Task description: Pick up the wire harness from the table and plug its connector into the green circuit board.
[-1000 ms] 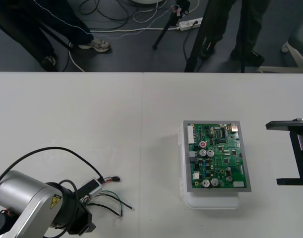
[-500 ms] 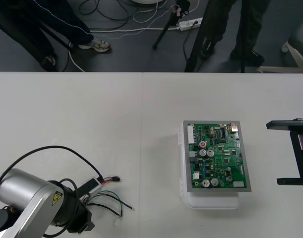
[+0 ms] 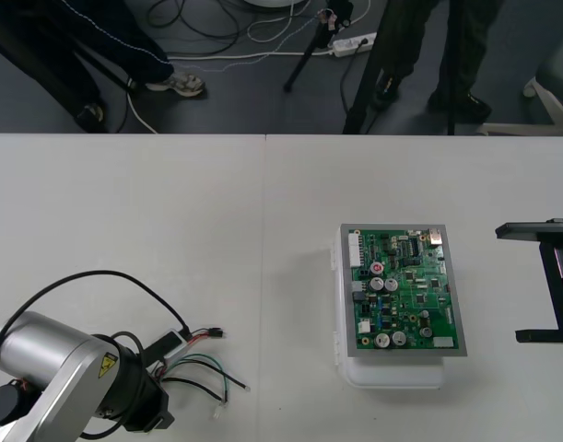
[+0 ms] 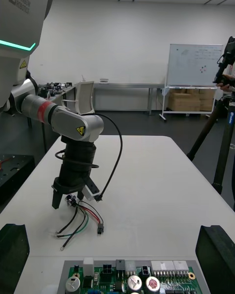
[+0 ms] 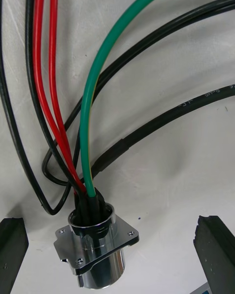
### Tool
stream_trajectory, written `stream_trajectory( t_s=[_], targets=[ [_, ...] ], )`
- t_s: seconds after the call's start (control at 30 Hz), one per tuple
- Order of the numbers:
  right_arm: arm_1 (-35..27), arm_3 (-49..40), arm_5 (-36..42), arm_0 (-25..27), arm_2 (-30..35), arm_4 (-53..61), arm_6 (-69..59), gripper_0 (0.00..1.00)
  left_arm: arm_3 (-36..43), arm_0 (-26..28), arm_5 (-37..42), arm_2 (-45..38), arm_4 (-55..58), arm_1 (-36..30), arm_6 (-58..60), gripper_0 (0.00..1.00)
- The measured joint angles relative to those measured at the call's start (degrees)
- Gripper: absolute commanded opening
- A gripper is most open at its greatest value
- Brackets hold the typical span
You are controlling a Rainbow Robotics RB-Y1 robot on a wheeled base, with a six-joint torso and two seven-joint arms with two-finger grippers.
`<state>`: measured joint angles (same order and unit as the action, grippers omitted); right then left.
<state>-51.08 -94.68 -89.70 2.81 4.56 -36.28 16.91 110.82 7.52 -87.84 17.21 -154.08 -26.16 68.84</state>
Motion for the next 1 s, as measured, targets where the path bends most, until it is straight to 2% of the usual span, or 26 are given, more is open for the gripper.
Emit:
stream_trajectory(
  t_s=[0.4, 0.43, 0.47, 0.5, 1.0],
  targets=[
    [0.00, 0.21, 0.00, 0.00, 0.00, 0.24, 0.00, 1.00, -0.07, -0.41, 0.02, 0.00, 0.00, 0.01, 0.00, 1.00],
    [0.00, 0.21, 0.00, 0.00, 0.00, 0.25, 0.00, 1.00, -0.07, -0.41, 0.02, 0.00, 0.00, 0.02, 0.00, 0.91],
    [0.00, 0.21, 0.00, 0.00, 0.00, 0.25, 0.00, 1.00, -0.08, -0.41, 0.02, 0.00, 0.00, 0.02, 0.00, 0.64],
    [0.00, 0.21, 0.00, 0.00, 0.00, 0.25, 0.00, 1.00, -0.08, -0.41, 0.02, 0.00, 0.00, 0.02, 0.00, 0.00],
    [0.00, 0.21, 0.00, 0.00, 0.00, 0.28, 0.00, 1.00, -0.08, -0.41, 0.03, 0.00, 0.00, 0.02, 0.00, 0.00]
  ],
)
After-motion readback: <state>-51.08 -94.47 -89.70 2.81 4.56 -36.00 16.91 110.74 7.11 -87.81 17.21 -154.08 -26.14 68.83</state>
